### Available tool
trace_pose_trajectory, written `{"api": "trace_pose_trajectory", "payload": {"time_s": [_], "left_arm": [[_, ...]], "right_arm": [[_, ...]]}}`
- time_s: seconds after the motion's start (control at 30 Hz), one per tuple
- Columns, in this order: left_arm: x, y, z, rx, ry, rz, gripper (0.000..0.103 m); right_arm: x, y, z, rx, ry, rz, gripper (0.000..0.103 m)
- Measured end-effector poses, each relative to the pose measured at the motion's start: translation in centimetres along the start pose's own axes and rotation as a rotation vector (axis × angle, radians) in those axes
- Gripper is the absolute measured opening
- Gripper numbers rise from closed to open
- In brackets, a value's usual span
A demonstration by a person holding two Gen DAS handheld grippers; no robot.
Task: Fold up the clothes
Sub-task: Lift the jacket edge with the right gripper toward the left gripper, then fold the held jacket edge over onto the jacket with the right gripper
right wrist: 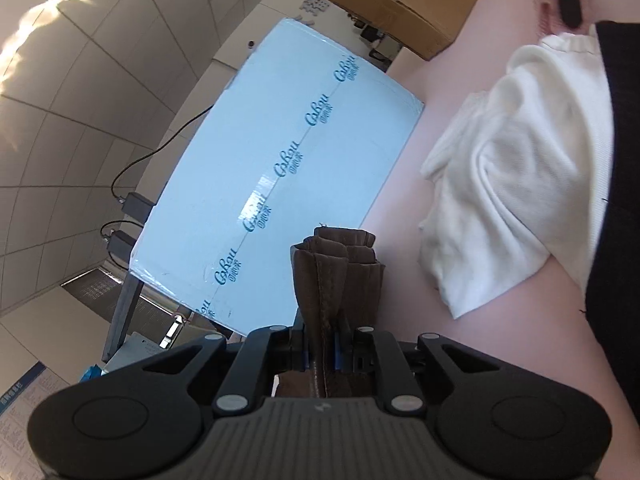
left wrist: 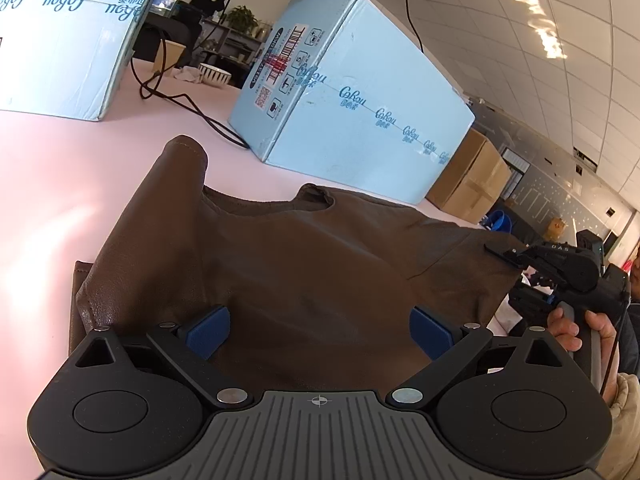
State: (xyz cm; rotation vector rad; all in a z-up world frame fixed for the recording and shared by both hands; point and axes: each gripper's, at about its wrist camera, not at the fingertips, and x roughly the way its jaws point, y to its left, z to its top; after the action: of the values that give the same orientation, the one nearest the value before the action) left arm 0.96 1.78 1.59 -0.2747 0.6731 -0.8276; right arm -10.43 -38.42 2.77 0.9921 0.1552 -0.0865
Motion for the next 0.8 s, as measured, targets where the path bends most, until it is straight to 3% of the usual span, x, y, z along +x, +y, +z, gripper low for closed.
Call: {"api": "trace_pose_trajectory", "payload": {"time_s": [0.1, 0.27, 0.4, 0.53, 0.8], "left_arm": [[0.1, 0.0, 0.0, 0.001, -0.001, 0.001, 0.099], [0.1, -0.2, 0.0, 0.006, 0.0, 0.007, 0.099], [0.2, -0.2, 0.0, 0.01, 0.001, 0.011, 0.099], [-0.1, -0.1, 0.1, -0.012, -0.025, 0.024, 0.099], [-7.1, 2.9, -0.5, -0.263, -0.522, 0.044, 0.099]], "right_arm": [[0.0, 2.8, -1.2, -0.12, 0.02, 0.135, 0.012], [1.6, 5.3, -2.9, -0.204, 0.229, 0.481, 0.012], [1.8, 6.7, -5.2, -0.342, 0.333, 0.581, 0.012], [1.9, 8.2, -7.5, -0.446, 0.432, 0.627, 0.012], [2.6, 9.3, -10.0, -0.456, 0.47, 0.62, 0.012]]}}
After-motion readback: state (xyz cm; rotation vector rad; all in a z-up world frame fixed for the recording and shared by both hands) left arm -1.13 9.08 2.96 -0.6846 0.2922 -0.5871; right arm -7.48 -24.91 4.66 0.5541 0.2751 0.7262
